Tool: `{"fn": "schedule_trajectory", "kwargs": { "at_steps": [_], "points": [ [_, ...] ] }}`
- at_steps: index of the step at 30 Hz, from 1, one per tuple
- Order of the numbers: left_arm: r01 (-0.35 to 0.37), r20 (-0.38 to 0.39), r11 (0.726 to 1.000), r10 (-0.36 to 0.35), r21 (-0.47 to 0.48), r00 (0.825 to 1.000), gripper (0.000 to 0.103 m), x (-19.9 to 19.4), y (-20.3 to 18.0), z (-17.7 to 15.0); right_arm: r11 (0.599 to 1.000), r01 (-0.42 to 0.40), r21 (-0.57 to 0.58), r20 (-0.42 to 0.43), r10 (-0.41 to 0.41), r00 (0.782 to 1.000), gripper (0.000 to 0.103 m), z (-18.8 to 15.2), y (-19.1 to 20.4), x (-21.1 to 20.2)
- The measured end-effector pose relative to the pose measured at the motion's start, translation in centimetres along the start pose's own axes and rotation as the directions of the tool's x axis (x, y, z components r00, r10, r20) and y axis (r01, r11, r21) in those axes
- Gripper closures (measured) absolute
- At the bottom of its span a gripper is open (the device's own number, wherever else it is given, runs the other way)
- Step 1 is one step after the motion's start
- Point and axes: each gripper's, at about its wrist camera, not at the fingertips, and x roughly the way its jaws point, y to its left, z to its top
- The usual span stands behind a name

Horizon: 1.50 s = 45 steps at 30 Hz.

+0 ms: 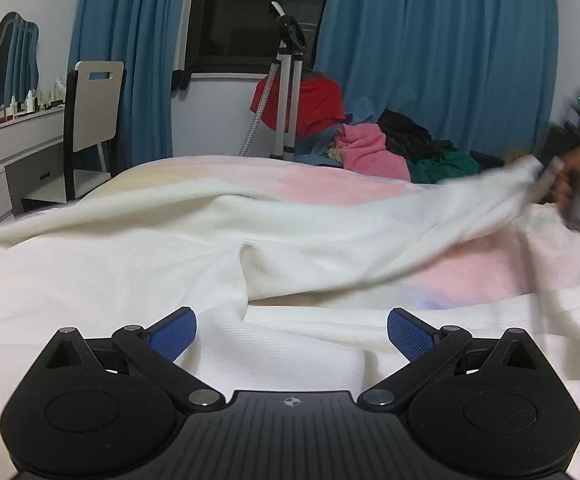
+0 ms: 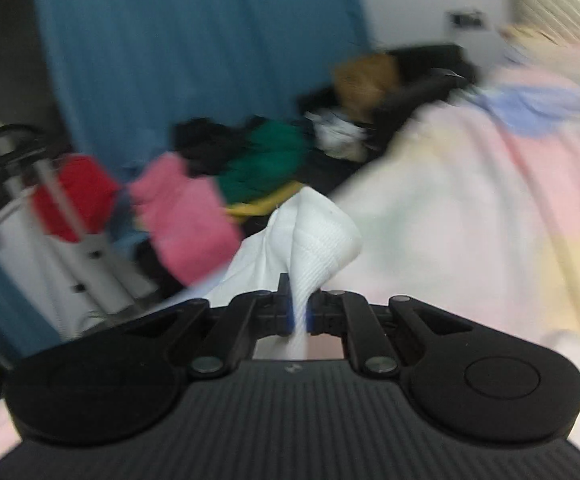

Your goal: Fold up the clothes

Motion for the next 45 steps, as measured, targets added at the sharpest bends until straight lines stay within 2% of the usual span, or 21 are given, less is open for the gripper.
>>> {"fn": "schedule_trajectory", "kwargs": {
  "at_steps": [2,4,8,10,13,17,20,23,26,29,30,31,34,38,42,45],
  "points": [
    [0.001,-0.001,1.0,-0.001,0.007,1.0,0.001,0.0,-0.1,0.0,0.999,0.043,0.021,-0.074,-0.041,0.996,0.094,-0.6,-3.7,0.8],
    [0.001,-0.002,1.0,-0.001,0.016,1.0,0.001,0.0,-0.3,-0.1,0.997,0.071,-0.001,-0.091,-0.071,0.993,0.094,-1.8,-5.8,0.7],
    [0.004,-0.001,1.0,-0.004,0.029,1.0,0.001,-0.1,-0.6,-0.1,0.999,0.026,0.032,-0.078,-0.023,0.997,0.094,-2.5,-8.8,-0.4],
    [0.007,0.003,0.999,-0.007,0.037,1.0,0.001,-0.3,-0.9,-0.1,1.0,-0.005,0.021,-0.037,0.006,0.999,0.094,-2.7,-9.1,-1.5],
    [0.024,0.008,0.999,-0.025,0.036,1.0,0.001,-0.7,-1.2,0.0,1.0,0.0,0.009,-0.007,0.0,1.0,0.094,-2.1,-10.4,-1.6],
    [0.051,0.014,0.998,-0.051,0.035,0.999,0.001,-1.3,-1.5,-0.1,0.999,0.043,0.026,-0.045,-0.041,0.998,0.094,-3.5,-14.3,-0.7],
    [0.057,0.015,0.997,-0.058,0.047,0.998,0.001,-1.6,-2.0,-0.2,0.998,0.033,0.046,-0.085,-0.029,0.996,0.094,-5.9,-16.3,0.2],
    [0.057,0.014,0.997,-0.058,0.055,0.998,0.001,-1.8,-2.4,-0.2,0.999,0.021,0.05,-0.079,-0.017,0.997,0.092,-6.6,-16.5,0.2],
    [0.064,0.02,0.997,-0.065,0.053,0.998,0.001,-2.2,-2.7,-0.1,1.0,0.013,0.028,-0.096,-0.011,0.995,0.085,-6.1,-16.1,-0.4],
    [0.068,0.032,0.996,-0.07,0.056,0.997,0.001,-2.8,-3.0,0.1,1.0,-0.009,0.013,-0.123,0.01,0.992,0.058,-5.3,-15.9,-1.5],
    [0.068,0.037,0.996,-0.07,0.058,0.997,0.001,-3.0,-3.2,0.1,1.0,-0.017,0.001,-0.116,0.017,0.993,0.043,-5.3,-15.8,-2.5],
    [0.069,0.042,0.996,-0.071,0.06,0.997,0.001,-3.3,-3.3,0.1,1.0,-0.024,-0.011,-0.108,0.023,0.994,0.035,-5.4,-15.7,-3.5],
    [0.072,0.057,0.995,-0.076,0.064,0.995,0.001,-4.3,-3.6,0.2,0.997,-0.052,-0.053,-0.077,0.048,0.996,0.029,-5.5,-15.3,-7.6],
    [0.072,0.089,0.994,-0.08,0.085,0.993,0.001,-6.4,-4.3,0.4,0.993,-0.092,-0.068,-0.065,0.088,0.994,0.028,-6.3,-15.3,-13.3],
    [0.071,0.109,0.992,-0.082,0.103,0.991,0.001,-8.8,-5.0,0.2,0.991,-0.129,-0.025,-0.11,0.125,0.986,0.028,-7.1,-16.3,-17.6],
    [0.078,0.093,0.993,-0.087,0.093,0.992,0.001,-10.6,-4.9,-0.3,0.995,-0.104,-0.008,-0.135,0.102,0.986,0.028,-7.4,-17.5,-19.3]
  ]
}}
